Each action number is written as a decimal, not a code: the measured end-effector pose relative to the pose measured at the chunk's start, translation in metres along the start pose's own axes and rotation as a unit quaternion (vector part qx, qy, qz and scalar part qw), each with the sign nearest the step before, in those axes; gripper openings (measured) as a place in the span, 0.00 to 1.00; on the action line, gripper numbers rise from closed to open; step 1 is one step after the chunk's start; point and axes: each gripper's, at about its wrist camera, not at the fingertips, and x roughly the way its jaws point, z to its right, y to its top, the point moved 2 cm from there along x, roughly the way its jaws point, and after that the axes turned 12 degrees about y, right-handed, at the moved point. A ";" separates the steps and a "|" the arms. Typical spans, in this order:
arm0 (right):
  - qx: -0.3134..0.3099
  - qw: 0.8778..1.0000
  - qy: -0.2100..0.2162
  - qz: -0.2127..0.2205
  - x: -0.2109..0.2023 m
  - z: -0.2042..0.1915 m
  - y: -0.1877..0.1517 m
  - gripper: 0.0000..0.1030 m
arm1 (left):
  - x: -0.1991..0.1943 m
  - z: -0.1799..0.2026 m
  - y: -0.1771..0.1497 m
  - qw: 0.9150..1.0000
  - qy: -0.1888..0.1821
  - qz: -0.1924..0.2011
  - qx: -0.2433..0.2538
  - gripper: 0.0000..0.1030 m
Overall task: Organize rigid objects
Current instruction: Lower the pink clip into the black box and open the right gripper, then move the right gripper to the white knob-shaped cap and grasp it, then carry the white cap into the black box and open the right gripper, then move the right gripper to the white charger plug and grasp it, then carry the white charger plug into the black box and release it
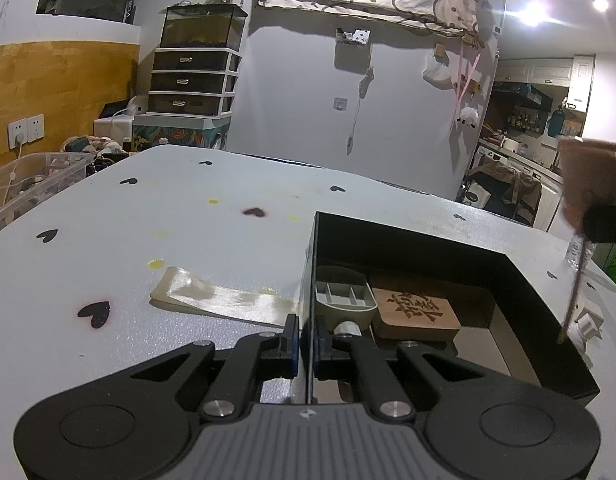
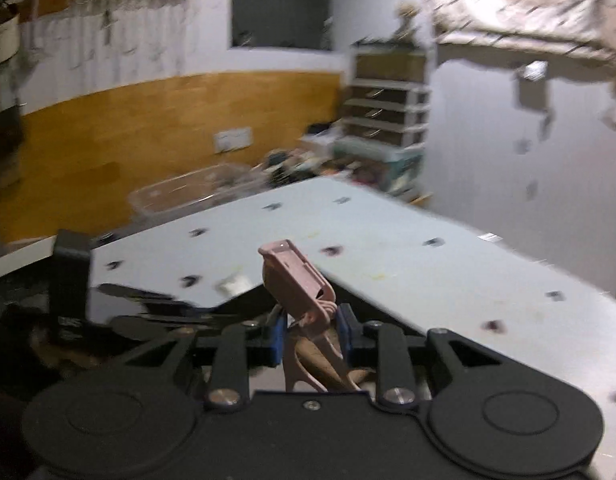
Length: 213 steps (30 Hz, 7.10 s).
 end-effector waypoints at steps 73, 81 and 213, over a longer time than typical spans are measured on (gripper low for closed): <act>0.288 0.927 -0.238 0.033 -0.091 0.136 -0.137 1.00 | -0.007 -0.001 0.007 1.000 -0.003 0.004 -0.005 0.06; 0.281 0.930 -0.231 0.050 -0.079 0.146 -0.149 0.69 | -0.007 -0.001 0.007 1.000 -0.003 0.005 -0.005 0.06; 0.370 0.847 -0.382 0.021 -0.082 0.235 -0.151 0.72 | -0.007 -0.002 0.004 1.000 0.002 0.007 -0.005 0.06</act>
